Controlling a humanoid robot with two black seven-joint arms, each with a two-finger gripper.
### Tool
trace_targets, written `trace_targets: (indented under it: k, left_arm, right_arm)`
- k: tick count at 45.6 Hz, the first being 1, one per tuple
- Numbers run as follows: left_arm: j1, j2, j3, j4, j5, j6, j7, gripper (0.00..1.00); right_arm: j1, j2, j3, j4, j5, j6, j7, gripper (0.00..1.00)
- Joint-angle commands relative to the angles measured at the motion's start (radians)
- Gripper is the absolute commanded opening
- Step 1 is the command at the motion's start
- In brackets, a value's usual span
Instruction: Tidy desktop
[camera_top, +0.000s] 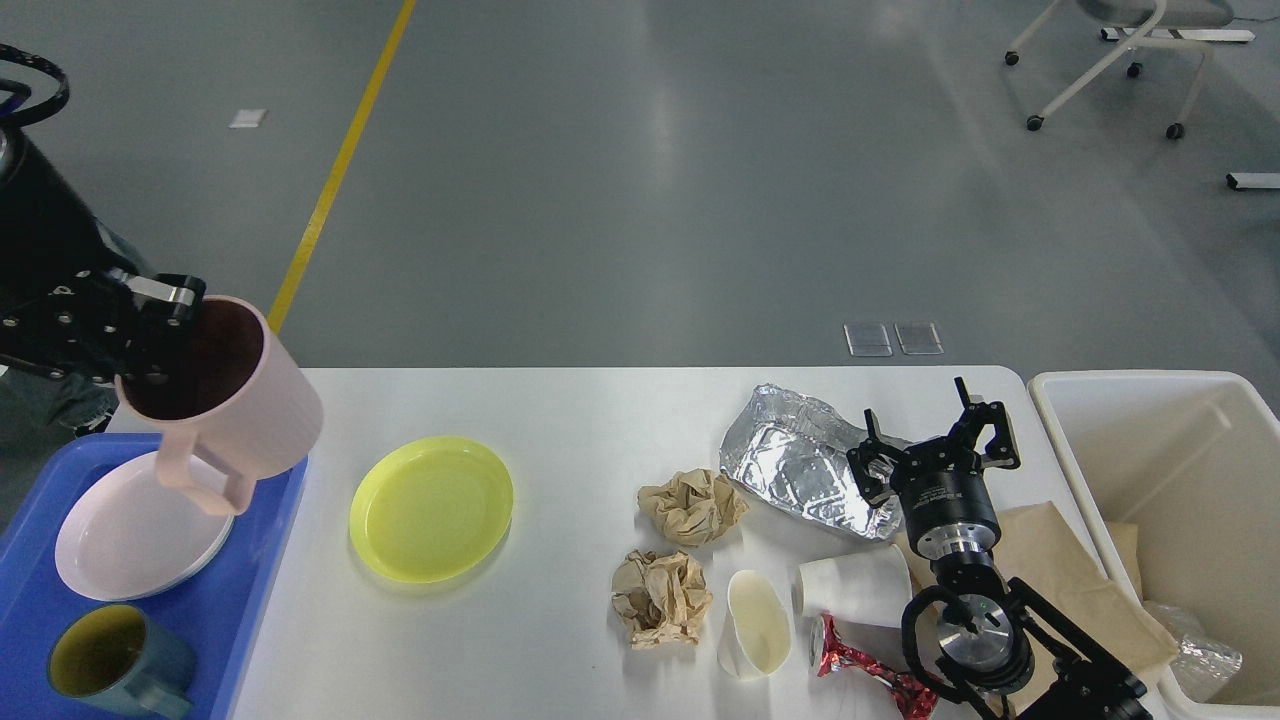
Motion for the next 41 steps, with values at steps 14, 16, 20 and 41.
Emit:
trace_targets:
  k: [14, 16, 20, 41]
  left_arm:
    - [0.413, 0.438, -0.01, 0.443, 0.294, 0.0, -0.009, 0.0]
    - [0.462, 0.469, -0.031, 0.488, 0.315, 0.0, -0.009, 0.0]
    - [0.576, 0.555, -0.085, 0.581, 0.366, 0.0, -0.012, 0.0]
    - [1.295, 0.64, -0.622, 0.907, 0.427, 0.0, -0.026, 0.01]
  right_arm:
    - [0.0, 0.0, 0.0, 0.001, 0.0, 0.0, 0.0, 1.0]
    - [0.0, 0.0, 0.0, 0.001, 0.0, 0.0, 0.0, 1.0]
    - [0.0, 0.0, 0.0, 0.001, 0.0, 0.0, 0.0, 1.0]
    - [0.0, 0.0, 0.0, 0.001, 0.0, 0.0, 0.0, 1.0]
